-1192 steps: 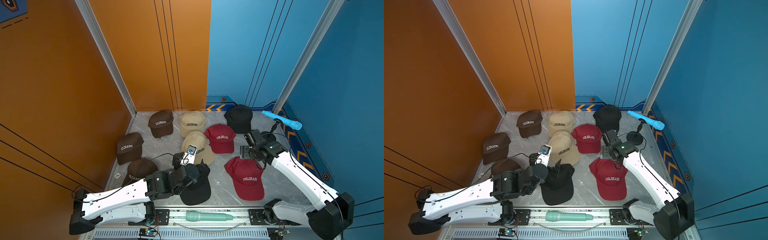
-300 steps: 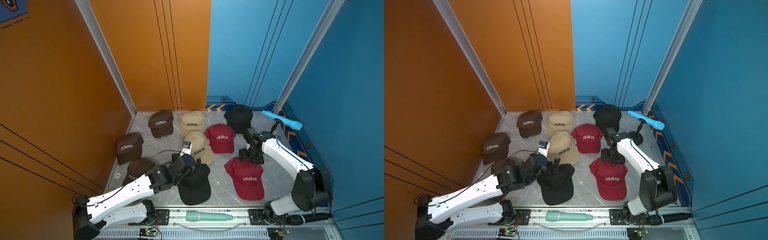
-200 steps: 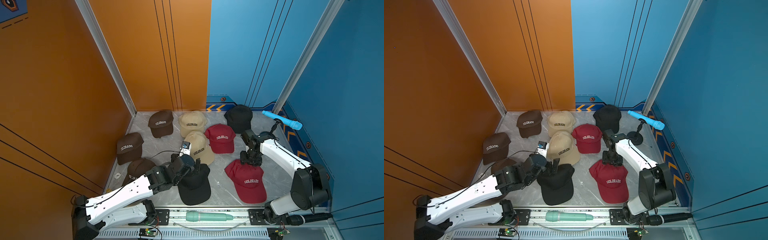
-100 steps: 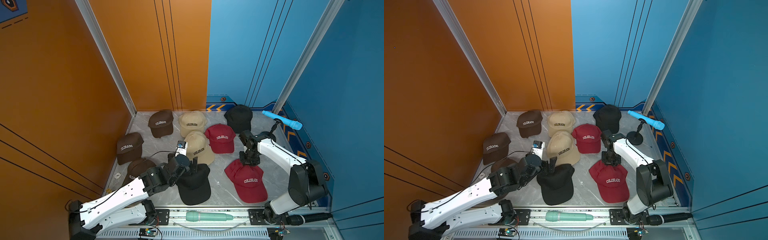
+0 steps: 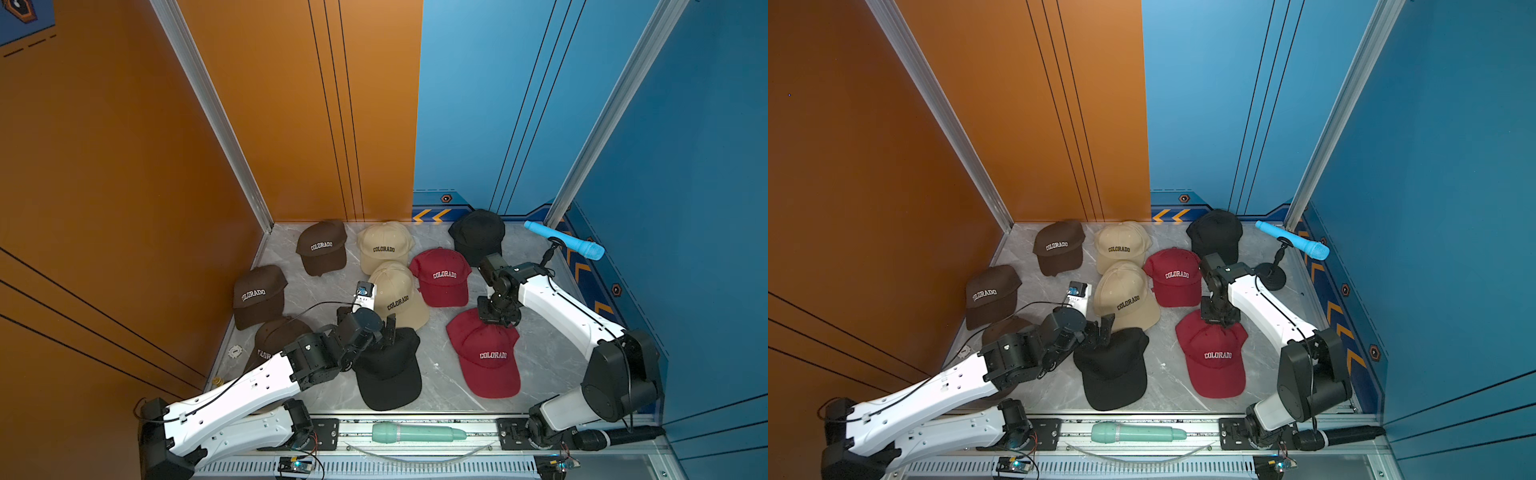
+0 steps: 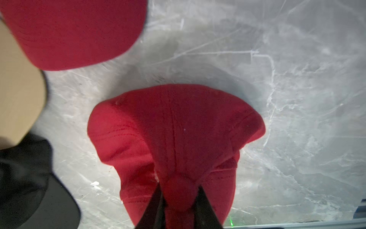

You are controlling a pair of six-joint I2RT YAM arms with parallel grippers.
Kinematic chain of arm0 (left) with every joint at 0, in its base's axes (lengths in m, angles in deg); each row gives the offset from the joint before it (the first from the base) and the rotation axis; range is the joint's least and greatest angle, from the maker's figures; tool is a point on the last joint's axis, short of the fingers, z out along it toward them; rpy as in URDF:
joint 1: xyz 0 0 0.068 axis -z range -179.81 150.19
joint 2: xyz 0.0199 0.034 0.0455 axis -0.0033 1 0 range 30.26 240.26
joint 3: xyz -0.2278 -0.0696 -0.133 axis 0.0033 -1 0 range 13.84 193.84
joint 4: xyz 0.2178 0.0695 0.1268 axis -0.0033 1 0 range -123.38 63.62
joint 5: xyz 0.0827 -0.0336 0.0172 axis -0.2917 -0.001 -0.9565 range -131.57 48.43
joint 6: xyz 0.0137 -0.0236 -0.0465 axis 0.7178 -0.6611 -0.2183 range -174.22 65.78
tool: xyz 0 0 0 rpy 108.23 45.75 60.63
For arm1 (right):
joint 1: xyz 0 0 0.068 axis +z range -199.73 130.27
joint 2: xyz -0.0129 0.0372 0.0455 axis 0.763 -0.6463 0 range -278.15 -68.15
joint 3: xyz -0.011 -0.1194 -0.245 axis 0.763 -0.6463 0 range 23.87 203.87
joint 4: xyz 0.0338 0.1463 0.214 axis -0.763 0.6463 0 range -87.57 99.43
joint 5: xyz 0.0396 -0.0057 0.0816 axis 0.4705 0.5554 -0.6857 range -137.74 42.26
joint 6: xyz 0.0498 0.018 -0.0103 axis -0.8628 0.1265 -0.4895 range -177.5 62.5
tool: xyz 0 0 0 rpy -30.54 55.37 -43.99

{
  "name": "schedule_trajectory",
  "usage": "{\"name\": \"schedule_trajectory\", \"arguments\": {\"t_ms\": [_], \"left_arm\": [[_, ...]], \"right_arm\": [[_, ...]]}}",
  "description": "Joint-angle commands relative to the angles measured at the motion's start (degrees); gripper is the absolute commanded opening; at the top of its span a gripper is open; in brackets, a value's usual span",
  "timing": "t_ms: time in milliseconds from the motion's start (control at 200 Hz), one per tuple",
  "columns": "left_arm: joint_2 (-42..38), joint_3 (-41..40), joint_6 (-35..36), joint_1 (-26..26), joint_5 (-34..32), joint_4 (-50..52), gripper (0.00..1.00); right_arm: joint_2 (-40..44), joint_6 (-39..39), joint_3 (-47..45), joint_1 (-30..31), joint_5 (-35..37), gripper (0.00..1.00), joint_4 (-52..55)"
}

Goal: Stack the baseball caps by color
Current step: Pick up the baseball cap from the center of the board.

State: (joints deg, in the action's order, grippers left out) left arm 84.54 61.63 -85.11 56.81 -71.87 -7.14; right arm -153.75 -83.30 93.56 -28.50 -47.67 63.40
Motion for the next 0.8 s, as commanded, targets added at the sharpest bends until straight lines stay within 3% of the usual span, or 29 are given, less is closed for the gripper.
{"name": "schedule_trajectory", "arguments": {"t_ms": [0,466,796], "left_arm": [[0.55,0.24,1.01,-0.62,0.82,-1.08,0.98],[1.53,0.73,1.42,-0.76,1.74,-1.94,0.98],[2.98,2.0,2.08,-1.19,1.66,-1.63,0.98]], "right_arm": [[2.09,-1.28,4.49,0.95,1.92,0.24,3.59],[-2.53,1.75,22.14,0.98,2.16,0.21,0.88],[-14.51,4.94,32.82,0.65,0.6,0.21,-8.96]]}}
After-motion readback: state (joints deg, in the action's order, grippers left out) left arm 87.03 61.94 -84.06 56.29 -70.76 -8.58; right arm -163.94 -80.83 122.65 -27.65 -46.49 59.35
